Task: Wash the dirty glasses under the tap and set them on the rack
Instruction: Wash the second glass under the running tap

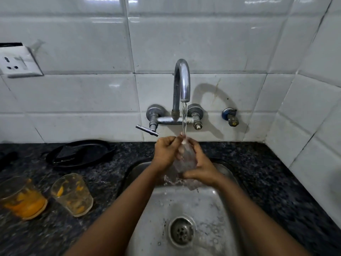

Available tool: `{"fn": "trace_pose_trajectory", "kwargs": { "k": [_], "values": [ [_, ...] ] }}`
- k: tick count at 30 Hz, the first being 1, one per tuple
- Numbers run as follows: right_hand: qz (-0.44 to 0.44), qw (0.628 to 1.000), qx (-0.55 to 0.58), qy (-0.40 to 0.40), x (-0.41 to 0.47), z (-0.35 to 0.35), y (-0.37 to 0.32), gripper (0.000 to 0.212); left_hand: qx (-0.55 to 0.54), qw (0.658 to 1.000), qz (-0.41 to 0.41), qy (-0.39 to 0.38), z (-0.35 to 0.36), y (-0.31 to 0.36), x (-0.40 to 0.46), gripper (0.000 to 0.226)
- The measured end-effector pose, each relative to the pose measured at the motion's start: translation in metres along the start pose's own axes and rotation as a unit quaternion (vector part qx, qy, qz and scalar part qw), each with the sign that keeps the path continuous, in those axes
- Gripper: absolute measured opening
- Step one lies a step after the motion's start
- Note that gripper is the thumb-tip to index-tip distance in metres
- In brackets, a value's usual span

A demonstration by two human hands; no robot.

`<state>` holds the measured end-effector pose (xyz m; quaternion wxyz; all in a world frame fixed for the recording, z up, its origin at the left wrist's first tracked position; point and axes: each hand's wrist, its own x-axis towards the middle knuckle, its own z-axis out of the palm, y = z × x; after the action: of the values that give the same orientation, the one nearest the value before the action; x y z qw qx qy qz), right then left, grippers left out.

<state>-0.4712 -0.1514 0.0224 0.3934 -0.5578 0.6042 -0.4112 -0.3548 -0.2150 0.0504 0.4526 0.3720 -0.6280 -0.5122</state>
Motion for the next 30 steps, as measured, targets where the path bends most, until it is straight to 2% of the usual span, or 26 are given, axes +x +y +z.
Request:
{"fn": "trace_pose_trajectory", "kwargs": {
  "k": [2, 4, 5, 6, 7, 8, 9, 10, 11, 13, 14, 15, 16, 17, 18, 19, 20, 21, 22, 23, 24, 25, 26, 27, 29, 30],
  "values": [
    [0.049, 0.98, 0.185, -0.062, -0.008, -0.006, 0.0, 0.09, -0.051, 0.999, 0.002, 0.012, -0.002, 0.001, -0.002, 0.045],
    [0.077, 0.977, 0.189, -0.065, -0.014, -0.004, -0.006, 0.082, -0.05, 0.998, -0.004, 0.04, 0.0, -0.001, -0.003, 0.045],
    [0.069, 0.989, 0.125, -0.036, -0.016, 0.001, -0.01, 0.084, -0.031, 0.998, -0.014, 0.047, 0.001, -0.001, -0.002, 0.043],
    [0.052, 0.998, 0.011, 0.015, -0.016, 0.007, -0.015, 0.089, 0.002, 0.998, -0.028, 0.047, 0.004, -0.001, -0.001, 0.042],
    [0.038, 0.986, -0.144, 0.072, -0.018, 0.016, -0.021, 0.095, 0.046, 0.997, -0.045, 0.052, 0.008, 0.001, 0.0, 0.042],
    [0.027, 0.947, -0.297, 0.122, -0.021, 0.025, -0.026, 0.099, 0.093, 0.991, -0.057, 0.072, 0.012, 0.004, 0.001, 0.044],
    [0.017, 0.907, -0.391, 0.156, -0.023, 0.033, -0.025, 0.102, 0.121, 0.986, -0.056, 0.1, 0.015, 0.006, 0.001, 0.047],
    [0.008, 0.898, -0.403, 0.175, -0.024, 0.038, -0.022, 0.105, 0.124, 0.984, -0.046, 0.118, 0.017, 0.007, 0.002, 0.048],
    [0.008, 0.918, -0.361, 0.163, -0.024, 0.037, -0.02, 0.108, 0.108, 0.987, -0.033, 0.114, 0.018, 0.008, 0.004, 0.048],
    [0.029, 0.988, -0.11, 0.106, -0.022, 0.022, -0.015, 0.102, 0.019, 0.996, -0.029, 0.079, 0.012, 0.01, 0.005, 0.044],
    [0.055, 0.996, 0.042, 0.057, -0.022, 0.013, -0.013, 0.093, -0.046, 0.996, -0.042, 0.058, 0.008, 0.01, 0.006, 0.041],
    [0.084, 0.981, 0.174, 0.009, -0.023, 0.006, -0.011, 0.085, -0.104, 0.992, -0.055, 0.037, 0.004, 0.011, 0.006, 0.039],
    [0.108, 0.963, 0.247, -0.02, -0.024, 0.002, -0.008, 0.08, -0.127, 0.99, -0.061, 0.022, 0.001, 0.011, 0.006, 0.038],
    [0.121, 0.959, 0.257, -0.027, -0.025, 0.003, -0.008, 0.078, -0.109, 0.992, -0.061, 0.016, 0.001, 0.01, 0.006, 0.039],
    [0.126, 0.971, 0.204, -0.006, -0.027, 0.008, -0.01, 0.074, -0.055, 0.997, -0.06, 0.017, 0.003, 0.009, 0.007, 0.039],
    [0.118, 0.989, 0.087, 0.029, -0.027, 0.014, -0.013, 0.069, 0.027, 0.998, -0.06, 0.024, 0.007, 0.009, 0.007, 0.04],
    [0.108, 0.987, -0.086, 0.083, -0.027, 0.02, -0.019, 0.066, 0.11, 0.991, -0.06, 0.04, 0.012, 0.011, 0.007, 0.041],
    [0.09, 0.955, -0.252, 0.13, -0.027, 0.026, -0.022, 0.07, 0.162, 0.983, -0.059, 0.063, 0.015, 0.011, 0.007, 0.042],
    [0.07, 0.927, -0.33, 0.165, -0.026, 0.03, -0.02, 0.077, 0.165, 0.982, -0.056, 0.079, 0.016, 0.011, 0.006, 0.042],
    [0.062, 0.932, -0.323, 0.152, -0.025, 0.03, -0.017, 0.082, 0.135, 0.987, -0.051, 0.078, 0.016, 0.009, 0.006, 0.041],
    [0.073, 0.97, -0.202, 0.117, -0.022, 0.024, -0.014, 0.081, 0.089, 0.993, -0.043, 0.061, 0.013, 0.008, 0.005, 0.039],
    [0.094, 0.993, -0.03, 0.069, -0.021, 0.016, -0.011, 0.077, 0.043, 0.997, -0.041, 0.038, 0.01, 0.007, 0.004, 0.038],
    [0.116, 0.986, 0.121, 0.017, -0.022, 0.011, -0.008, 0.073, -0.003, 0.999, -0.046, 0.016, 0.007, 0.005, 0.002, 0.039],
    [0.138, 0.964, 0.229, -0.014, -0.024, 0.008, -0.003, 0.069, -0.048, 0.998, -0.051, 0.002, 0.004, 0.003, 0.002, 0.042],
    [0.153, 0.95, 0.27, -0.011, -0.027, 0.009, -0.008, 0.059, -0.054, 0.997, -0.06, -0.004, 0.005, 0.0, 0.002, 0.044],
    [0.157, 0.963, 0.217, 0.02, -0.027, 0.015, -0.012, 0.055, -0.006, 0.998, -0.061, 0.0, 0.008, 0.0, 0.002, 0.043]
  ]
}}
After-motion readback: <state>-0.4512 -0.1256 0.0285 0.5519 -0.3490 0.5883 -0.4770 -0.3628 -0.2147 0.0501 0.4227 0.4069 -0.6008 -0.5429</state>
